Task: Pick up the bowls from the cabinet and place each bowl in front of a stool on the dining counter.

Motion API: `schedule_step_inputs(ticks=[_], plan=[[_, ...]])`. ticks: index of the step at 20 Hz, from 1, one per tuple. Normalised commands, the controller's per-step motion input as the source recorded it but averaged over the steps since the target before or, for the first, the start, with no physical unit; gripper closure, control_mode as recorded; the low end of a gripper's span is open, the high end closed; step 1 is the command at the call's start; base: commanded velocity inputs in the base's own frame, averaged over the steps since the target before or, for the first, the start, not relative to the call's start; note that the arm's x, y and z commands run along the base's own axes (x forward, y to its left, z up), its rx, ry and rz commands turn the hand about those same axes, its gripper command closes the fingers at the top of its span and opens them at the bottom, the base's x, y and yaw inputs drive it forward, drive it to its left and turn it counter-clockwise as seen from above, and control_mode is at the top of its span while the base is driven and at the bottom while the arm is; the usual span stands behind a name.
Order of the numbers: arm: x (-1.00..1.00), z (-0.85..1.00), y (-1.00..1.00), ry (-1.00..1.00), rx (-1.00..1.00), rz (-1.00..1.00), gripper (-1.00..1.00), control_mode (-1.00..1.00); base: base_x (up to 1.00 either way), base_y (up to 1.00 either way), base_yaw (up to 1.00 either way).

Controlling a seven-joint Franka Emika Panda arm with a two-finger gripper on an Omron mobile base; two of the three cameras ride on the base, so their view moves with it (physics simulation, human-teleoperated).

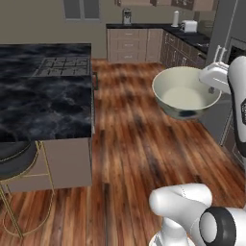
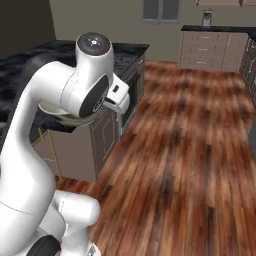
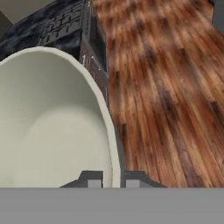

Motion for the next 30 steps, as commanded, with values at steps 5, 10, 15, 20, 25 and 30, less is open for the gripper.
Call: schedule_step_inputs(ticks=[5, 10, 15, 20, 25, 30], plan=[[0.0, 0.0, 0.0, 0.0, 0.0, 0.0, 1.0, 1.0, 0.34, 1.0, -0.03], [0.0, 0.0, 0.0, 0.0, 0.0, 0.0, 1.0, 1.0, 0.54, 1.0, -0.04], [0.0, 0.0, 0.0, 0.0, 0.0, 0.0, 1.0, 1.0, 0.32, 1.0, -0.02], [0.0, 0.0, 0.0, 0.0, 0.0, 0.0, 1.0, 1.0, 0.32, 1.0, -0.01], [0.0, 0.0, 0.0, 0.0, 0.0, 0.0, 1.0, 1.0, 0.2, 1.0, 0.0], [0.0, 0.0, 0.0, 0.0, 0.0, 0.0, 1.0, 1.0, 0.25, 0.91, 0.0]])
